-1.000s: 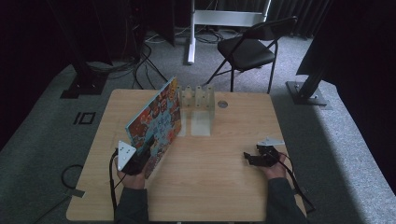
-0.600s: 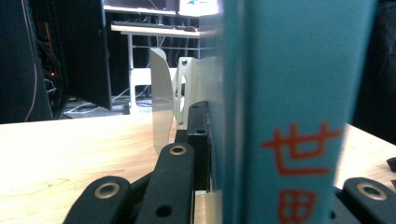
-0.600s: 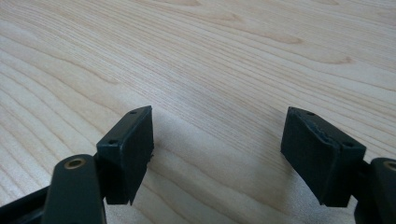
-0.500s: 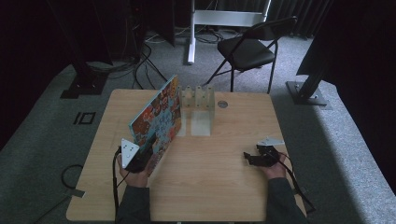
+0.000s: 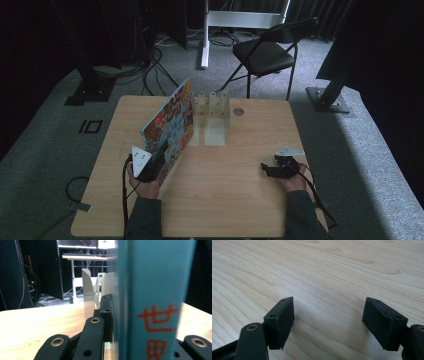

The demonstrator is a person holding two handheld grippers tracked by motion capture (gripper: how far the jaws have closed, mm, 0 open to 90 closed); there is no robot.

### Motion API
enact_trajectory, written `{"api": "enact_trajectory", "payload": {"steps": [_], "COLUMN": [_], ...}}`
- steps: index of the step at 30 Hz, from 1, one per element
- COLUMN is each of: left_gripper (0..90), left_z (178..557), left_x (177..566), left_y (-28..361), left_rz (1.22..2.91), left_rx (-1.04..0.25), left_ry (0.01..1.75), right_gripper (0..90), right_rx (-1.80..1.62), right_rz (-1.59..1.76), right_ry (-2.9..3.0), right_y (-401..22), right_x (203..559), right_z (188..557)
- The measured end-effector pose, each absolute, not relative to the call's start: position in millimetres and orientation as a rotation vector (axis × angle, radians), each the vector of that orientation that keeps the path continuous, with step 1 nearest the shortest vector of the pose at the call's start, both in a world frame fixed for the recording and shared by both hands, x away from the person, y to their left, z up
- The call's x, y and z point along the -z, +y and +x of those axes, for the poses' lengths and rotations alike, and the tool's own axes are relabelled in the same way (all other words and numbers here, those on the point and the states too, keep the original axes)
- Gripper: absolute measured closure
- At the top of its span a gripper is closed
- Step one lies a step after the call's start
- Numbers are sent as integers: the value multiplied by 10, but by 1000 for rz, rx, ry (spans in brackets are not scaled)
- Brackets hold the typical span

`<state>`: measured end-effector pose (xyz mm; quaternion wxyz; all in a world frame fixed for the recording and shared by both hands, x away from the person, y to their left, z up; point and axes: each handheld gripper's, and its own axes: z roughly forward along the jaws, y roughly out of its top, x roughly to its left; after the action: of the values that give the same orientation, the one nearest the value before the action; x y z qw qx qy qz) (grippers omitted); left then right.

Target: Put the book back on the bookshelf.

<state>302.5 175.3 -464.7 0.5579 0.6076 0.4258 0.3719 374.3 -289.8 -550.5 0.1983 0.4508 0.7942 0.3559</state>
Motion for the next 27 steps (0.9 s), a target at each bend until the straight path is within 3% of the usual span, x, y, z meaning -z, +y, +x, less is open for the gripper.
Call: {"api": "enact_trajectory", "payload": {"steps": [27], "left_gripper": [806], "left_z": [3154], "left_x": [4620], "left_y": [1652], "left_rz": [1409], "left_rx": [-935], "left_ry": [1030], "right_gripper": [252], "right_rx": [-996], "right_rz": [1263], "right_ry": [2222], "right_y": [-2898], "right_x": [5505], "right_z": [3743]}}
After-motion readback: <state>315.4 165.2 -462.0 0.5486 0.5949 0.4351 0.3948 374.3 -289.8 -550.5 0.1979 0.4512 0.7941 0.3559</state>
